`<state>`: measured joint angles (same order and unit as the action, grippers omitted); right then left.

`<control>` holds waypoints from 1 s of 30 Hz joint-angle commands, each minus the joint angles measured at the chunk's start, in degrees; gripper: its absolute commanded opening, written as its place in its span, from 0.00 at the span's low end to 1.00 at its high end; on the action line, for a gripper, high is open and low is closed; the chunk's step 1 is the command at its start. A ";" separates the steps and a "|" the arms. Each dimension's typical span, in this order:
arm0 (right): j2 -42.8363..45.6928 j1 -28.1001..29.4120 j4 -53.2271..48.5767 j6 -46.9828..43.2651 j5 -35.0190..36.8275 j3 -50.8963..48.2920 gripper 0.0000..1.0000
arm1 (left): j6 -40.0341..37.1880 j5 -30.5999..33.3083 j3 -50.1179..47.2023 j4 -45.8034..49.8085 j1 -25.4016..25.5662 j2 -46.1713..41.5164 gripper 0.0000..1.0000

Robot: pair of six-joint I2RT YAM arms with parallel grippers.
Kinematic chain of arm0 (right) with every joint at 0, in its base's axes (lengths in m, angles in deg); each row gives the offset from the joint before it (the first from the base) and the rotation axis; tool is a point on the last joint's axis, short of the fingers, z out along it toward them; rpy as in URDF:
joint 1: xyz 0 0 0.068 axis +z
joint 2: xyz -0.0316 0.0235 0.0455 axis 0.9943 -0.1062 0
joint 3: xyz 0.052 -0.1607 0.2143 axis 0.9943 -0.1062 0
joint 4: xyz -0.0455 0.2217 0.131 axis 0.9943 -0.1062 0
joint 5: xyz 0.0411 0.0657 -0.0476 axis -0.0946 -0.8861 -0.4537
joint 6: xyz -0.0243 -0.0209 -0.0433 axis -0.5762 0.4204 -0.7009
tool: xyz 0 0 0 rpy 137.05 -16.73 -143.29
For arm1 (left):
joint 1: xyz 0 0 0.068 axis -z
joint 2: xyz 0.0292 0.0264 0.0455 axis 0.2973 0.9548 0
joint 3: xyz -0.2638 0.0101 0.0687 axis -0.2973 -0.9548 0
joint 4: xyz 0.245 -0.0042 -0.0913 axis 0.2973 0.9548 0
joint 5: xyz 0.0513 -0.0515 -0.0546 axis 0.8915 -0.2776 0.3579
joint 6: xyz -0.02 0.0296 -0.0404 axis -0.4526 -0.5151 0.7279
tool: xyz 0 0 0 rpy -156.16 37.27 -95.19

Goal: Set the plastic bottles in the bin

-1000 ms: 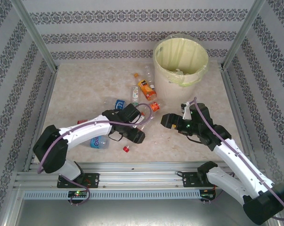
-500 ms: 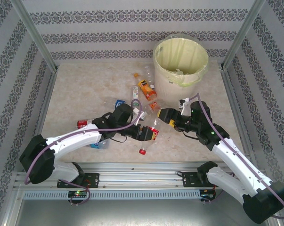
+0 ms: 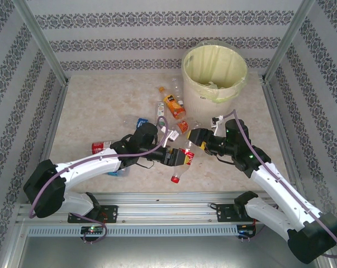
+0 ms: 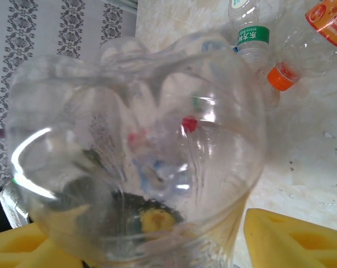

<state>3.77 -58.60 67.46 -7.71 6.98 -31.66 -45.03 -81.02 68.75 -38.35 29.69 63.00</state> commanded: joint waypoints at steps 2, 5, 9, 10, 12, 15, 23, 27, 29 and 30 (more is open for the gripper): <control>0.03 0.36 -1.05 -0.74 0.04 2.36 0.64 | 0.29 -0.33 0.00 -3.09 0.83 -1.15 0.65; 0.66 0.37 -2.23 -1.35 0.63 3.41 0.57 | 0.45 0.73 0.35 -3.44 1.09 -2.13 0.66; 1.47 0.28 -4.18 -2.39 1.58 5.31 0.53 | 0.42 1.36 1.67 -3.48 1.35 -2.71 0.72; 1.59 0.28 -4.75 -2.74 1.76 5.84 0.53 | 0.47 1.54 1.93 -3.56 1.35 -2.84 0.74; 1.72 0.10 -6.39 -3.83 2.35 7.55 0.53 | 0.53 2.37 2.13 -3.88 1.44 -3.53 0.87; 1.96 -0.32 -9.78 -6.44 3.92 10.92 0.52 | 0.54 4.64 2.18 -4.54 1.50 -5.61 1.00; 0.94 -3.55 -20.29 -15.08 10.10 23.91 0.51 | -0.27 12.50 3.00 -2.76 1.53 -13.54 1.00; -0.94 -4.58 -24.80 -20.04 15.88 32.04 0.50 | -0.77 16.26 3.14 -1.42 1.53 -17.44 1.00; -2.16 -4.56 -27.01 -22.73 20.34 36.45 0.49 | -0.48 17.67 2.92 -1.49 1.57 -18.96 1.00; -2.82 -4.56 -27.69 -24.11 22.64 38.48 0.48 | -0.35 18.38 2.96 -1.57 1.53 -19.75 1.00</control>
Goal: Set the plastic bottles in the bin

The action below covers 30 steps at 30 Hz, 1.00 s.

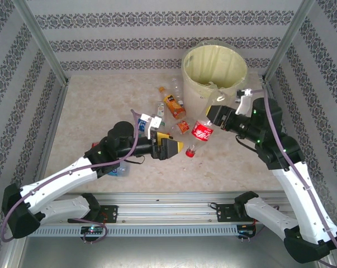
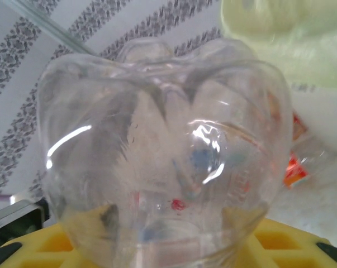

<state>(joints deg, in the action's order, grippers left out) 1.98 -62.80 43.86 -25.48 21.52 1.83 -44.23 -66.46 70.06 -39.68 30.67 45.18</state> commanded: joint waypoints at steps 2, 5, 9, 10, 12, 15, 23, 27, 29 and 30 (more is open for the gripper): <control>-2.38 -0.30 -5.40 -8.82 12.42 9.32 0.48 | -0.97 4.93 1.53 -0.61 0.55 -3.49 1.00; -4.87 -0.19 -6.23 -12.43 18.22 15.17 0.48 | -0.73 6.83 1.91 -0.41 0.55 -5.57 1.00; -8.79 -0.13 -5.64 -17.60 23.65 21.36 0.48 | -1.21 9.81 2.55 0.08 0.49 -8.49 1.00; -10.14 -0.15 -5.80 -18.99 25.35 22.96 0.48 | -1.47 10.63 2.74 0.46 0.46 -9.24 1.00; -12.81 -0.19 -5.85 -21.48 28.13 26.51 0.48 | -2.00 11.72 3.10 1.20 0.51 -10.47 1.00; -16.87 -0.27 -4.95 -24.91 30.90 30.86 0.48 | -2.63 13.13 3.20 1.59 0.46 -12.02 1.00; -28.36 -0.40 -3.16 -32.00 35.62 42.60 0.48 | -4.03 15.62 3.69 2.91 0.46 -14.41 1.00; -34.64 -1.16 -2.75 -34.60 36.47 48.60 0.47 | -4.98 16.43 4.24 6.12 0.46 -14.84 1.00; -37.72 -1.87 -3.48 -34.92 36.24 51.60 0.47 | -5.55 16.88 4.62 8.63 0.46 -15.27 1.00; -39.68 -2.49 -4.52 -34.88 35.75 54.12 0.47 | -5.80 17.24 4.69 9.59 0.46 -15.74 1.00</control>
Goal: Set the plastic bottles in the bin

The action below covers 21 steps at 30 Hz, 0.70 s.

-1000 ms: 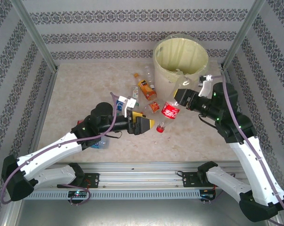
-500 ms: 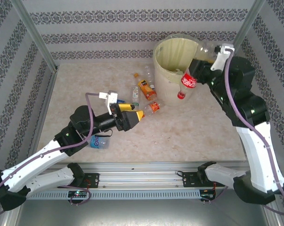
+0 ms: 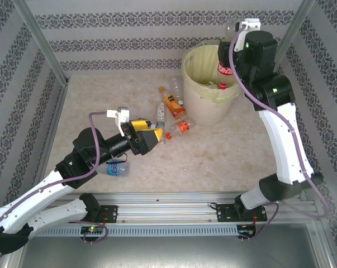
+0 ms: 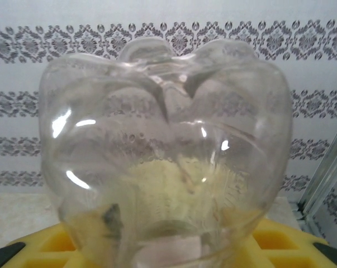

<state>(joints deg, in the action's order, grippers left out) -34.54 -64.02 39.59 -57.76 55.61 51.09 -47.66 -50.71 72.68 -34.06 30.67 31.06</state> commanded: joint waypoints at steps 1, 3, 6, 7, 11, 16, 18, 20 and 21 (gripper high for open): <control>-5.31 -1.85 -1.31 -2.31 1.09 6.77 0.47 | -2.74 1.98 2.10 5.07 0.46 -2.12 1.00; -8.97 -2.91 -3.30 -1.99 -0.01 10.31 0.47 | -3.27 3.06 2.14 6.90 0.46 -3.06 1.00; -14.54 -4.91 -7.93 -0.39 -2.71 16.35 0.47 | -3.84 4.61 2.06 9.00 0.44 -4.65 1.00; -16.58 -5.66 -9.42 0.49 -4.31 18.28 0.47 | -3.86 4.86 2.06 9.75 0.44 -4.97 1.00; -22.20 -7.62 -12.95 3.87 -10.60 23.29 0.45 | -3.82 5.33 2.55 12.78 0.47 -5.24 1.00; -27.65 -8.56 -16.38 7.75 -18.43 26.00 0.46 | -3.91 5.22 3.26 15.77 0.46 -4.88 1.00; -29.14 -8.73 -17.54 9.72 -21.36 25.76 0.46 | -4.13 5.74 3.32 17.09 0.46 -4.50 1.00; -29.68 -8.47 -17.79 10.53 -23.15 24.38 0.46 | -3.88 5.35 3.08 17.52 0.46 -3.76 1.00; -29.56 -8.20 -17.47 10.71 -23.20 23.34 0.47 | -3.62 5.04 2.87 17.33 0.46 -3.47 1.00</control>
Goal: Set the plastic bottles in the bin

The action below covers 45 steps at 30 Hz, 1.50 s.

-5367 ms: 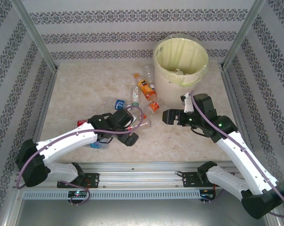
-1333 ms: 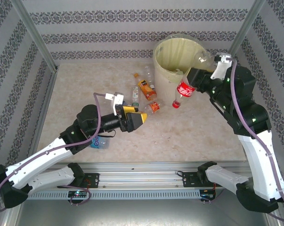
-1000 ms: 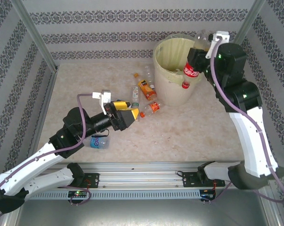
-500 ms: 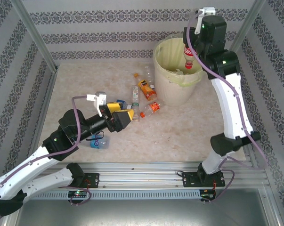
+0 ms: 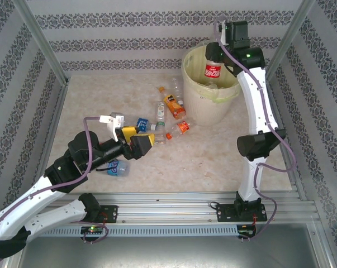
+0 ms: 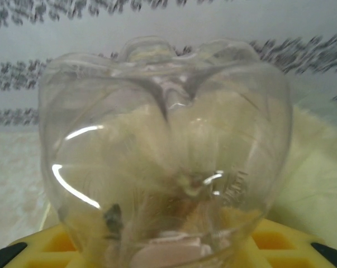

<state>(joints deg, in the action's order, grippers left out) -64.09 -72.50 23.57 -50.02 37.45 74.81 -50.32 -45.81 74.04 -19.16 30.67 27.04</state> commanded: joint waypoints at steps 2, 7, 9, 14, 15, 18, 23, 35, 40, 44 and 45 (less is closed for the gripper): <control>0.68 0.93 -0.23 3.07 -4.96 -3.22 0.49 | -0.70 -0.74 1.42 2.15 0.51 1.42 1.00; 2.38 1.02 2.02 4.10 -4.79 -8.93 0.59 | -0.93 -1.98 2.38 2.55 0.53 3.46 1.00; 3.48 0.93 3.10 4.39 -4.72 -11.50 0.63 | -0.85 -2.17 2.30 2.23 0.50 3.77 1.00; 5.95 0.73 3.98 4.34 -4.49 -14.11 0.74 | -0.83 -2.09 0.78 1.16 0.52 3.75 1.00; 6.38 0.58 3.89 4.24 -4.42 -14.11 0.76 | -0.82 -2.10 0.57 1.06 0.55 3.83 1.00; 7.81 0.55 3.30 3.91 -4.32 -14.06 0.80 | -1.06 -2.29 0.19 1.25 0.48 4.08 1.00; 12.11 0.46 3.43 3.53 -4.51 -16.93 0.83 | -2.25 -2.19 0.35 2.12 0.49 4.38 1.00; 36.47 0.55 11.69 7.00 -12.41 -44.08 0.91 | -12.94 -4.77 5.14 12.48 0.47 8.48 1.00; 47.13 0.51 14.47 10.46 -17.60 -58.45 0.95 | -18.30 -4.88 9.09 18.51 0.46 13.63 1.00; 55.41 0.14 18.34 14.24 -24.03 -69.24 0.98 | -22.15 -4.52 12.05 21.76 0.42 18.83 1.00; 56.77 0.17 18.71 14.92 -24.86 -71.39 0.98 | -22.97 -4.09 12.62 22.27 0.46 19.96 1.00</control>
<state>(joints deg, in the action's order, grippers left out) -10.76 -72.07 38.41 -38.96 18.78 8.30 -67.61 -49.92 84.49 -1.98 30.67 44.66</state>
